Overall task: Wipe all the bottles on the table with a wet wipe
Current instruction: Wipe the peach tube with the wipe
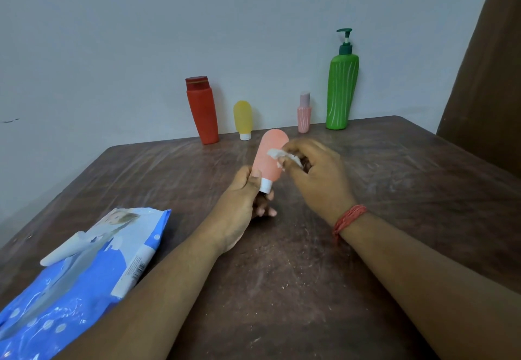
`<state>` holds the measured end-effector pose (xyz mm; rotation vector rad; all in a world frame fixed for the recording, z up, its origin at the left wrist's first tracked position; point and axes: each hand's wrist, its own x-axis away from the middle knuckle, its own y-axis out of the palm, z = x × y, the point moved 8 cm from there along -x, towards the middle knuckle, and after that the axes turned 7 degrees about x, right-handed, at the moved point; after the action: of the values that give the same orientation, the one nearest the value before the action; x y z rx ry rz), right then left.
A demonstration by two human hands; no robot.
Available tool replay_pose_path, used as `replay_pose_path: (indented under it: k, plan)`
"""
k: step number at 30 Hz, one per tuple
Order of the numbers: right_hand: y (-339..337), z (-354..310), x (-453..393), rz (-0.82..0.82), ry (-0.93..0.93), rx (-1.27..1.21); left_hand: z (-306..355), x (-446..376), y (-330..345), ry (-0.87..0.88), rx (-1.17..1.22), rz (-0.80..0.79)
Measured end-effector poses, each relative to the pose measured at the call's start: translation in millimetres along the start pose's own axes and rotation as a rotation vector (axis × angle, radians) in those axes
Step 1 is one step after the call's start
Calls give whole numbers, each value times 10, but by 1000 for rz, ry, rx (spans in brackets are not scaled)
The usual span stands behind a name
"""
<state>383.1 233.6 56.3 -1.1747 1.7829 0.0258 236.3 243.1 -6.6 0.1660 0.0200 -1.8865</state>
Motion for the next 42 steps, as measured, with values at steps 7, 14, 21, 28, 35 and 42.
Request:
replay_pose_path:
  k: [7, 14, 21, 28, 35, 42]
  plan:
    - [-70, 21, 1, 49, 16, 60, -10, 7, 35, 17, -107, -41]
    - [3, -57, 18, 0, -64, 101, -4, 3, 24, 5, -129, -18]
    - [5, -69, -12, 17, -158, 181, 14, 14, 37, 27, -174, -30]
    - [-55, -118, -71, 36, -241, 297, 85, 42, 89, 63, -353, -34]
    - [-38, -191, -68, 0, -300, 390, 105, 50, 106, 59, -458, -7]
    - [33, -231, 0, -74, -312, 363, 86, 36, 63, 69, -426, 33]
